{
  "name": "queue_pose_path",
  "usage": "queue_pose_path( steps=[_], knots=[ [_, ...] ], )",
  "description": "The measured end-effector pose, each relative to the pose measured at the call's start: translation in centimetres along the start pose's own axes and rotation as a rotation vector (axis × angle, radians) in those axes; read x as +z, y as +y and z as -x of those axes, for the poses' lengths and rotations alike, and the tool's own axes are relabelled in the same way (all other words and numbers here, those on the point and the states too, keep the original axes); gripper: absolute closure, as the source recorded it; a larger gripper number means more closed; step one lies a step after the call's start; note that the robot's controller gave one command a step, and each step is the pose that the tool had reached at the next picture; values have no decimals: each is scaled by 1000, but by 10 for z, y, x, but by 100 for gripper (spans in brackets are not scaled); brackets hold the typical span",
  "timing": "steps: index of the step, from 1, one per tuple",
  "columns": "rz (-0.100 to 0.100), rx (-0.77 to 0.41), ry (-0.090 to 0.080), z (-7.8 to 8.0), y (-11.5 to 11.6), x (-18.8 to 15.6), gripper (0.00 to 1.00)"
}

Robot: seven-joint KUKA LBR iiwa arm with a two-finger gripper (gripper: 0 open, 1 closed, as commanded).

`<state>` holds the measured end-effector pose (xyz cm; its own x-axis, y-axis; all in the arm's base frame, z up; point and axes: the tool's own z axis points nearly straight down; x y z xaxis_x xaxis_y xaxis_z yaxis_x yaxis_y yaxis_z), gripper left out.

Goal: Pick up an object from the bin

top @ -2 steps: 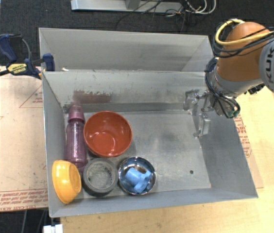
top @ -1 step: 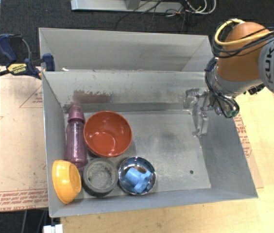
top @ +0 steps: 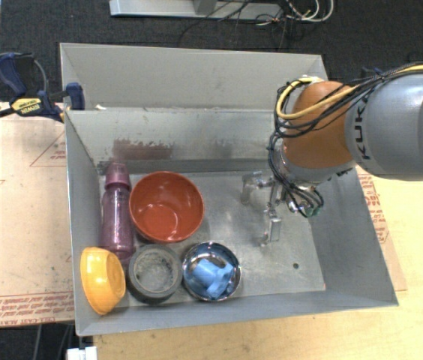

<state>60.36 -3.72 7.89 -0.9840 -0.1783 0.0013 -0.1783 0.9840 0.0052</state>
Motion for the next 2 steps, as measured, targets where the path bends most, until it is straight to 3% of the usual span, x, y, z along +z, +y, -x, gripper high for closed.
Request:
queue_pose_path(
  steps=[1, 2],
  knots=[
    [-15, -26, -22, -33, -17, -7, 0],
    [-9, 4, -18, -25, 8, 1, 0]
  ],
)
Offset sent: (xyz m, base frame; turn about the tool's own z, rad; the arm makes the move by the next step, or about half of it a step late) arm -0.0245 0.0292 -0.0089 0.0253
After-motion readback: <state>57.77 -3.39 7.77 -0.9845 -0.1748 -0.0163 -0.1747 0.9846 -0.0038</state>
